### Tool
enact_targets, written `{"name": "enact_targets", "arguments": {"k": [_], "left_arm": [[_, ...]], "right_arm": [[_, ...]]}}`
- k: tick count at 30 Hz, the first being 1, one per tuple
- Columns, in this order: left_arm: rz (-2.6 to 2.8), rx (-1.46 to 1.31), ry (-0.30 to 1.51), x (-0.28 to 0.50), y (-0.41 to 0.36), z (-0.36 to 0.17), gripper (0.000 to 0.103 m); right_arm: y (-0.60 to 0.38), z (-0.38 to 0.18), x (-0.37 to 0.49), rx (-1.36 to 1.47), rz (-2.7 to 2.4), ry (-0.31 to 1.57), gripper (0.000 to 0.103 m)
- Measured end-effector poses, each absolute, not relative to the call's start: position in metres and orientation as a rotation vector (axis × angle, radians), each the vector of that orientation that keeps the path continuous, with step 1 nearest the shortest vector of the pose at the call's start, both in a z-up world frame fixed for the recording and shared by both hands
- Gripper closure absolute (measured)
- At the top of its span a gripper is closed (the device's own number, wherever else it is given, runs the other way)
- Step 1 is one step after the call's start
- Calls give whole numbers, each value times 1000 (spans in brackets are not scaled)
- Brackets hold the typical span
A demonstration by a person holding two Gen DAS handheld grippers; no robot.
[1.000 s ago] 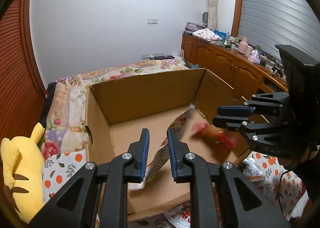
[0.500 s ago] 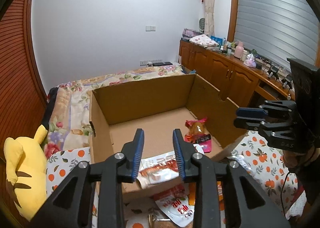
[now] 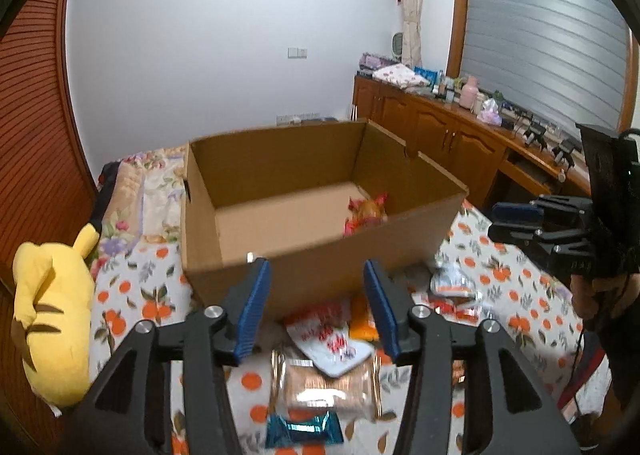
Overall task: Organize snacks
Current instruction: 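Withdraw both open tools from the box back toward the snacks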
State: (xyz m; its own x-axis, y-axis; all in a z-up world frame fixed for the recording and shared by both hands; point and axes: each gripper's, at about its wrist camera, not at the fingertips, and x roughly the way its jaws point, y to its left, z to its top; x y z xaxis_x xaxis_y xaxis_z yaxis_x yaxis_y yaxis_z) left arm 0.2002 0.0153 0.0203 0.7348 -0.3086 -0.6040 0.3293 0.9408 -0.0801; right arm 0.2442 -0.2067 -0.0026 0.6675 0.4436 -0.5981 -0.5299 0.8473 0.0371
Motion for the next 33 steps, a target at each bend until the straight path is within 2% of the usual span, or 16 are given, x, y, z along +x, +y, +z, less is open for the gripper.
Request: {"name": "enact_targets", "arguments": {"k": [5, 14, 20, 33], "left_arm": [[-359, 49, 699, 186, 8, -8, 34], [-335, 63, 786, 172, 9, -52, 33], [-296, 44, 825, 166, 19, -72, 33], [-266, 28, 847, 163, 29, -90, 33]], "right_arm": [[-216, -24, 236, -140, 527, 684, 58], [-209, -56, 230, -156, 547, 739, 57], [-216, -76, 244, -164, 496, 763, 51], [-232, -107, 294, -39, 336, 866, 43]]}}
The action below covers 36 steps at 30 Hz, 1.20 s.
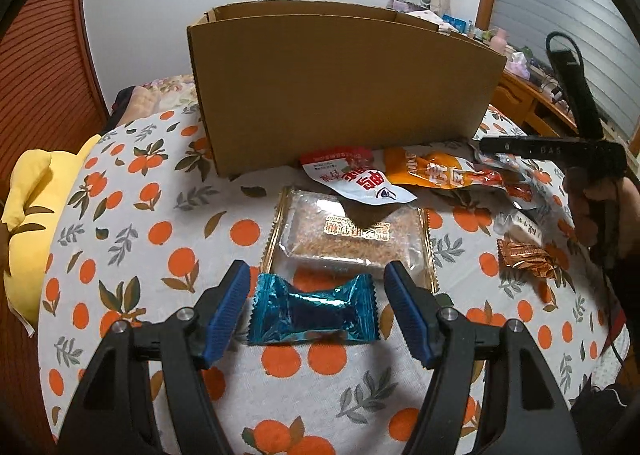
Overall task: Organize snacks
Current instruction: 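Withdraw both open tools from the box back toward the snacks, then grasp the blue foil candy with the left tool while the right grasps a white foil packet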
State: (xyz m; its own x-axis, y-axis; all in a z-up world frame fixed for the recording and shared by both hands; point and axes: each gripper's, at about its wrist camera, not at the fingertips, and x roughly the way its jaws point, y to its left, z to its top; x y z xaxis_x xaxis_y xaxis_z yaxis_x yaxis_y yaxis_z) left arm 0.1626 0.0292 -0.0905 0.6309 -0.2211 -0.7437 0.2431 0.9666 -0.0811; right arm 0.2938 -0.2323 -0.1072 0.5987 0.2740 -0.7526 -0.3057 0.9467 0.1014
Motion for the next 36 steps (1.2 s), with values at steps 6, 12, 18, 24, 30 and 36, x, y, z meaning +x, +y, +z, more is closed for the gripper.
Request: {"name": "enact_targets", "arguments": {"k": [6, 12, 18, 24, 30, 36], "left_arm": [[-262, 17, 846, 161, 34, -93, 33], [-254, 13, 854, 160, 33, -97, 33], [-234, 23, 889, 163, 33, -105, 33], [-212, 91, 901, 163, 26, -108, 23], [-192, 80, 920, 162, 30, -110, 8], [-199, 83, 926, 163, 33, -112, 4]], "right_arm": [[-238, -114, 289, -22, 330, 893, 38], [-243, -116, 278, -11, 339, 898, 38], [-245, -116, 270, 17, 343, 904, 37], [-241, -117, 265, 20, 370, 901, 37], [-244, -119, 263, 23, 387, 880, 36], [-242, -121, 259, 5, 387, 858, 35]]}}
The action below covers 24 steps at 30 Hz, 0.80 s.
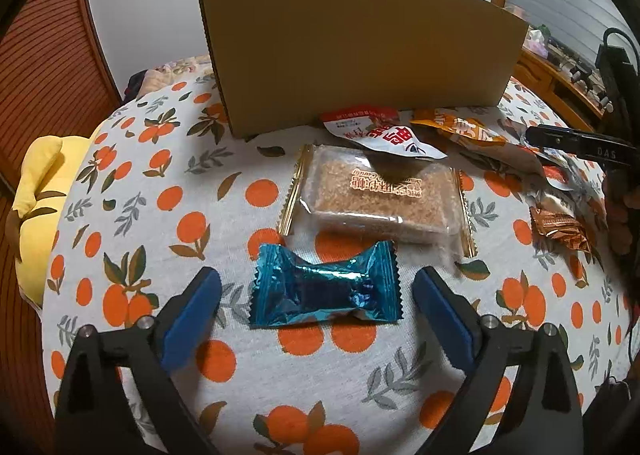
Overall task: Organize snacks
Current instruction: 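Grasp the blue foil candy with the left tool while the right grasps a white foil packet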
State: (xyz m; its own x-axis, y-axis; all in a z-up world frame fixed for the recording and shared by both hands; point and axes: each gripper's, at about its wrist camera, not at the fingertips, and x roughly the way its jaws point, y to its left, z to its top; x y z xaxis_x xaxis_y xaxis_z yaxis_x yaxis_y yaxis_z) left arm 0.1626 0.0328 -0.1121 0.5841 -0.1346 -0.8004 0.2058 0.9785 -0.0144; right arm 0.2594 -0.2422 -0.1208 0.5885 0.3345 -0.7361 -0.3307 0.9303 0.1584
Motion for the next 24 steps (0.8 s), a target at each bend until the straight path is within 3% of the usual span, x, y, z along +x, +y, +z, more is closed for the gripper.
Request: {"name": "enact_targets", "arguments": {"k": [8, 12, 18, 21, 24], "left_arm": [[-189, 74, 939, 166, 34, -113, 3], [-188, 63, 914, 165, 37, -110, 21], [-167, 45, 884, 163, 46, -106, 59], [-172, 29, 877, 161, 49, -105, 66], [-179, 24, 873, 159, 50, -105, 66]], "right_arm": [[-242, -120, 260, 11, 390, 859, 34], [-242, -120, 259, 13, 392, 859, 34], [-242, -120, 259, 8, 392, 858, 34], [-241, -120, 259, 1, 397, 860, 34], [-240, -119, 258, -3, 403, 869, 34]]}}
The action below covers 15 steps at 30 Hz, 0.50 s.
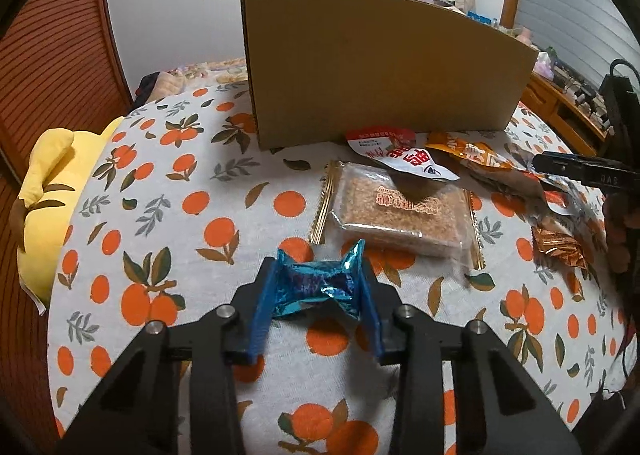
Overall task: Organize snacks
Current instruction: 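Grasp the blue foil candy with the left tool while the right grasps a white foil packet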
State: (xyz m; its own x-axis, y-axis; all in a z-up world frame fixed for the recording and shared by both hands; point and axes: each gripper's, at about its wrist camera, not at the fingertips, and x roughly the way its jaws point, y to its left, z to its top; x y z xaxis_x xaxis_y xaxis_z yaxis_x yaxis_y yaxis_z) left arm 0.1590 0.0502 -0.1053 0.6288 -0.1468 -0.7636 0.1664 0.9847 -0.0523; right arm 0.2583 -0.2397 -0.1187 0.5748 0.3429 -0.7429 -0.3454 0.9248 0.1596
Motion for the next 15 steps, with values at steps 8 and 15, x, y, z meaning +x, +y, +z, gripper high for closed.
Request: {"name": "enact_targets", "arguments": {"k": [8, 15], "left_arm": [[-199, 9, 873, 158, 52, -105, 65], [-212, 3, 871, 158, 53, -106, 65]], "right_arm": [[-234, -117, 263, 23, 414, 904, 34], [-222, -118, 266, -4, 372, 924, 32]]}}
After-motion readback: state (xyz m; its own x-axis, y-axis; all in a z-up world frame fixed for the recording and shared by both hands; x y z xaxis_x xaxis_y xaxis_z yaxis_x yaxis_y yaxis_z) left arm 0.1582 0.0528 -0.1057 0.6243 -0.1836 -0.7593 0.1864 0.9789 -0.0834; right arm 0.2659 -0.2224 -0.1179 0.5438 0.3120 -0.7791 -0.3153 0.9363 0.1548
